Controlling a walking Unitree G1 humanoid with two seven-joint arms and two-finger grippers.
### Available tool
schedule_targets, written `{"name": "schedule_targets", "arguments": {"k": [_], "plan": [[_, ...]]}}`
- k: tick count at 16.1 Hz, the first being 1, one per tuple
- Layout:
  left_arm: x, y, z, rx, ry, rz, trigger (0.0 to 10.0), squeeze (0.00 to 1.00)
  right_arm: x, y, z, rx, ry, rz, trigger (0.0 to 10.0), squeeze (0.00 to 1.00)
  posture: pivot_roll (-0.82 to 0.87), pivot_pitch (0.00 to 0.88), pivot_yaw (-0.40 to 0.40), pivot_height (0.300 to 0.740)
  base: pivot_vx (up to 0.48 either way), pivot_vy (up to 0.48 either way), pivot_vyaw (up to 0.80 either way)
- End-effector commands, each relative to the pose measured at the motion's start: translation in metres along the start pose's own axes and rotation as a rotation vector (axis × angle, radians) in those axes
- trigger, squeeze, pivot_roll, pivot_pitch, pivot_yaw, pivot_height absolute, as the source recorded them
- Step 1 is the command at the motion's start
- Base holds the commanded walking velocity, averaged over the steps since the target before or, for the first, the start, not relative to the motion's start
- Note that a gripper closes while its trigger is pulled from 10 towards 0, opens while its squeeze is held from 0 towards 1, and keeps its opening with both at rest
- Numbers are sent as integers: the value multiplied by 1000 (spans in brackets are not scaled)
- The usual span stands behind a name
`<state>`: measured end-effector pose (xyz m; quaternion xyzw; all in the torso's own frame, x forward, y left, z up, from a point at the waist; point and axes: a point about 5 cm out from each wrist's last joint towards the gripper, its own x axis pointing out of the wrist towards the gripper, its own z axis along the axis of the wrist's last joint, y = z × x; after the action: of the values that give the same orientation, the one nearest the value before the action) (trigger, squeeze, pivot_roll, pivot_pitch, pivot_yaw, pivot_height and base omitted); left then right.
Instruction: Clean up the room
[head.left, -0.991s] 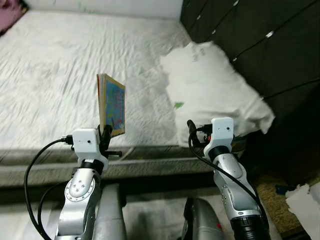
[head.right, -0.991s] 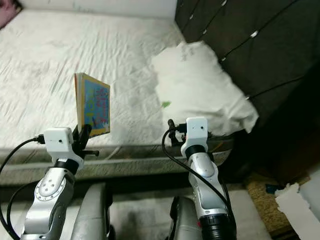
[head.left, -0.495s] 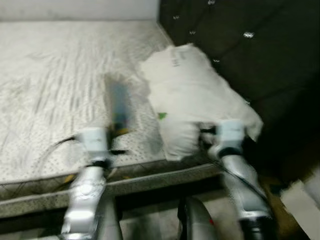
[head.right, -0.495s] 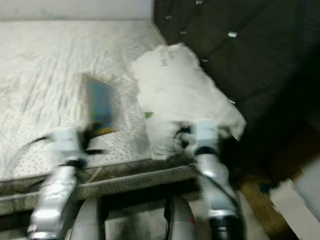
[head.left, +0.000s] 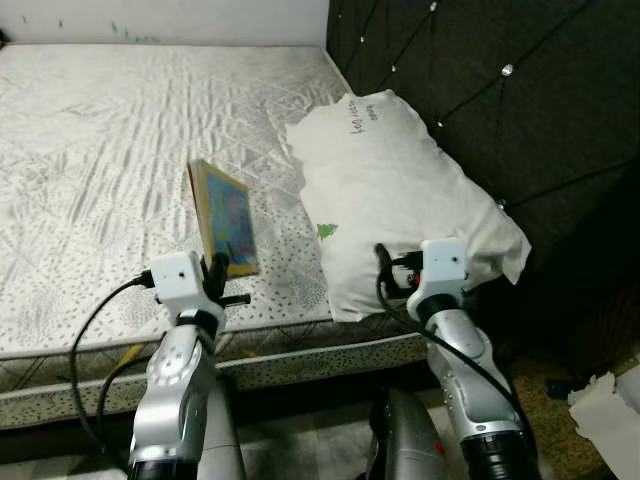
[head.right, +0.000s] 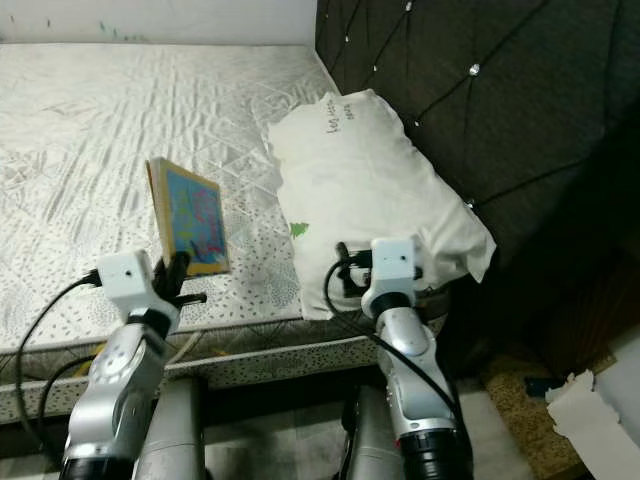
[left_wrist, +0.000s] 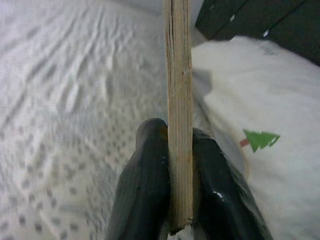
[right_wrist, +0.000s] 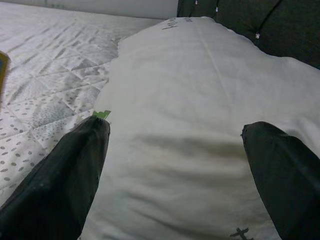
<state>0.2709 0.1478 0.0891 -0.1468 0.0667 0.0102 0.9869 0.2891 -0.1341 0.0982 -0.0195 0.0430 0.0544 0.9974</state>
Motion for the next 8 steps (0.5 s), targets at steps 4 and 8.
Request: {"name": "schedule_targets", "arguments": {"k": [4,8], "plan": [[5,-40,-21,-260,212,-65,10000,0,0,-7,2,-21,-6,-21,10000,0,27,0,-66,561,0,0,0],[1,-46,-43,-281,443,-156,10000,0,-1,-14,4,-15,-7,-27,10000,0,19,4,-66,561,0,0,0]]}}
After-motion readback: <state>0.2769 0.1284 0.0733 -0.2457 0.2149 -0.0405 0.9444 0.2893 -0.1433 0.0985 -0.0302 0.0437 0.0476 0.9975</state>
